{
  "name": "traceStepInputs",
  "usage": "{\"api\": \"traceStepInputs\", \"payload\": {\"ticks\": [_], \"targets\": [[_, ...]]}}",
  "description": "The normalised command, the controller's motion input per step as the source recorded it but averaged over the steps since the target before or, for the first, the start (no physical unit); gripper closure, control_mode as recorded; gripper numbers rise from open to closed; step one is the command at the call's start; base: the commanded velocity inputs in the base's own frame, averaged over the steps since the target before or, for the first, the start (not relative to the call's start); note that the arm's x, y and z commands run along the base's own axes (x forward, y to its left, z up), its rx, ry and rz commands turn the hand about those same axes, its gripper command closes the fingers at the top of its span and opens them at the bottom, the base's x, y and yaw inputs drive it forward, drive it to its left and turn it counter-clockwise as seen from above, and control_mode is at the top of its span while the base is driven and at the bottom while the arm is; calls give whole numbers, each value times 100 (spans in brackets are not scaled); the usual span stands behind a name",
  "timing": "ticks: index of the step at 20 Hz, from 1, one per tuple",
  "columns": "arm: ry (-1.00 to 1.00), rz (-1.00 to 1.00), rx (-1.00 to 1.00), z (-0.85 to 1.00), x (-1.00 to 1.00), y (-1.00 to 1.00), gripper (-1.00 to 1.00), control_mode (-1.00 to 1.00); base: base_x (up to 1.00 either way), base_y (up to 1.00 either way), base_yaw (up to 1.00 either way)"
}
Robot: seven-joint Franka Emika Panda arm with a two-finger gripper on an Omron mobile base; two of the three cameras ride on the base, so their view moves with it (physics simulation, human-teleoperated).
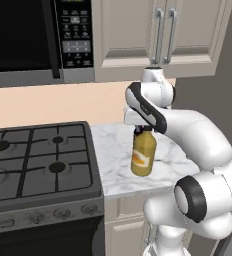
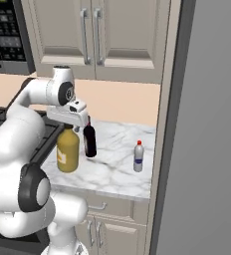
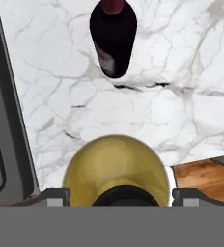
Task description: Place the drinks on the dining counter in a tight cluster.
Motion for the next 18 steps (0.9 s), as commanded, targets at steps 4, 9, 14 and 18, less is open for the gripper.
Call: {"api": "traceStepInputs", "payload": {"ticks": [4, 9, 14, 18], "targets": [[0, 0, 0, 0, 0, 0, 100, 100, -61, 0, 1], [0, 0, 0, 0, 0, 0, 100, 100, -70, 0, 22], [0, 0, 0, 0, 0, 0, 100, 100, -57, 4, 61], [0, 0, 0, 0, 0, 0, 100, 100, -39, 8, 80]]}}
